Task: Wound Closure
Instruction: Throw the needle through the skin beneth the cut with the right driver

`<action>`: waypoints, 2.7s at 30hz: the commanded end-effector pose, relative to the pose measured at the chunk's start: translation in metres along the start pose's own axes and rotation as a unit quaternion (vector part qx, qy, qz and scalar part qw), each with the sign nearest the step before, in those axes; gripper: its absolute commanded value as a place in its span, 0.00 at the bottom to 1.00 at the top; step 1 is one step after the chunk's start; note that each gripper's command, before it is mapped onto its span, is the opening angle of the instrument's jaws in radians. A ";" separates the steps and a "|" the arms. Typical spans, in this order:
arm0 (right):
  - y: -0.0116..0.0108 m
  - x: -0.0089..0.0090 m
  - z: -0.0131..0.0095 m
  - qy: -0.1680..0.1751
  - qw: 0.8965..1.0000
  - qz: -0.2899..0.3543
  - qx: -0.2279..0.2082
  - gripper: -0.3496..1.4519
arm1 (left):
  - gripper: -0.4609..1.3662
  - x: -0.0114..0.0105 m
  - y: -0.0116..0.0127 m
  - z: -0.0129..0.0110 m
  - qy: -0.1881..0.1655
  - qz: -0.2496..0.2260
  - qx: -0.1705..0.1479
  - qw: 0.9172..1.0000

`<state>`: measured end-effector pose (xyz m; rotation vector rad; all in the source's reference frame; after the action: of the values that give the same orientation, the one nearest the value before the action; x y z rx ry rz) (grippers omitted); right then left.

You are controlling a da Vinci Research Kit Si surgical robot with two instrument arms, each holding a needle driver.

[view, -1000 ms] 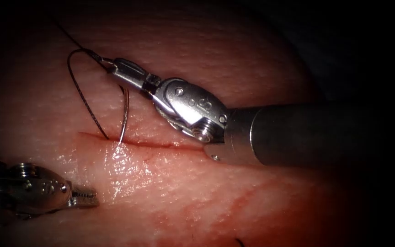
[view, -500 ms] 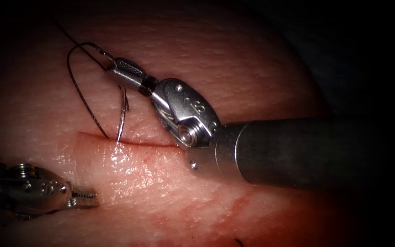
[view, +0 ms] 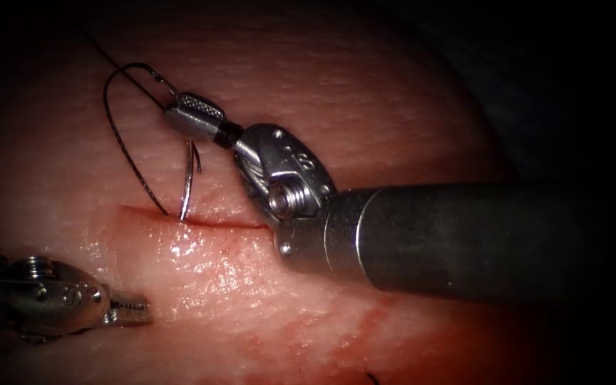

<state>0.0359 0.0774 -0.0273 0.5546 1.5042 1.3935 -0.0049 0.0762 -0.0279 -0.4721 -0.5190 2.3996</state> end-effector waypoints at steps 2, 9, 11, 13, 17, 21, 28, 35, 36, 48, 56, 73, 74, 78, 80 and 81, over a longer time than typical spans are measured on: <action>-0.0002 0.0001 0.0001 -0.006 0.998 0.055 -0.002 0.00 | 0.20 0.0000 0.0000 0.0000 0.000 0.000 -0.001 1.000; -0.0009 -0.0003 0.0001 -0.025 0.991 0.135 -0.005 0.00 | 0.20 -0.0001 -0.0001 -0.0001 0.000 0.001 -0.001 1.000; -0.0011 -0.0004 0.0001 -0.027 0.988 0.150 -0.005 0.00 | 0.20 -0.0001 -0.0001 -0.0001 0.000 0.001 -0.001 1.000; -0.0013 -0.0006 0.0001 -0.035 0.984 0.173 -0.009 0.00 | 0.20 -0.0001 -0.0001 -0.0001 0.000 0.001 -0.001 1.000; -0.0017 -0.0009 0.0002 -0.042 0.980 0.197 -0.004 0.00 | 0.20 -0.0001 -0.0001 -0.0001 0.000 0.001 -0.001 1.000; -0.0021 -0.0013 0.0004 -0.049 0.974 0.223 -0.003 0.00 | 0.20 -0.0001 -0.0001 -0.0001 0.000 0.001 -0.001 1.000; -0.0025 -0.0022 0.0007 -0.060 0.963 0.264 -0.008 0.00 | 0.20 -0.0001 -0.0001 -0.0001 0.000 0.001 -0.001 1.000; -0.0033 -0.0036 0.0009 -0.078 0.942 0.326 -0.016 0.00 | 0.20 -0.0002 -0.0001 -0.0002 0.000 0.001 -0.002 1.000; -0.0035 -0.0038 0.0009 -0.081 0.940 0.332 -0.014 0.00 | 0.20 -0.0002 -0.0001 -0.0002 0.000 -0.002 -0.002 1.000; -0.0057 -0.0062 0.0009 -0.124 0.918 0.375 -0.026 0.00 | 0.21 -0.0002 -0.0002 -0.0002 0.000 -0.002 -0.002 1.000; -0.0062 -0.0065 0.0007 -0.131 0.917 0.376 -0.036 0.00 | 0.21 -0.0003 -0.0002 -0.0004 -0.001 -0.001 -0.003 1.000; -0.0030 -0.0031 0.0002 -0.071 0.990 0.112 0.042 0.22 | 0.23 -0.0005 -0.0004 -0.0007 -0.001 0.000 -0.004 1.000; -0.0032 -0.0033 0.0001 -0.076 0.991 0.101 0.046 0.25 | 0.23 -0.0005 -0.0004 -0.0007 -0.001 0.000 -0.004 1.000; -0.0038 -0.0037 -0.0002 -0.091 0.992 0.063 0.056 0.29 | 0.26 -0.0007 -0.0006 -0.0009 -0.002 0.001 -0.006 1.000; -0.0040 -0.0039 -0.0005 -0.102 0.992 0.049 0.060 0.29 | 0.29 -0.0008 -0.0007 -0.0011 -0.002 0.002 -0.007 1.000; -0.0040 -0.0038 -0.0006 -0.107 0.992 0.037 0.063 0.32 | 0.30 -0.0008 -0.0008 -0.0011 -0.002 0.002 -0.006 1.000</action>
<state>0.0381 0.0730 -0.0299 0.8198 1.4135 1.2583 -0.0034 0.0766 -0.0283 -0.4745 -0.5371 2.4021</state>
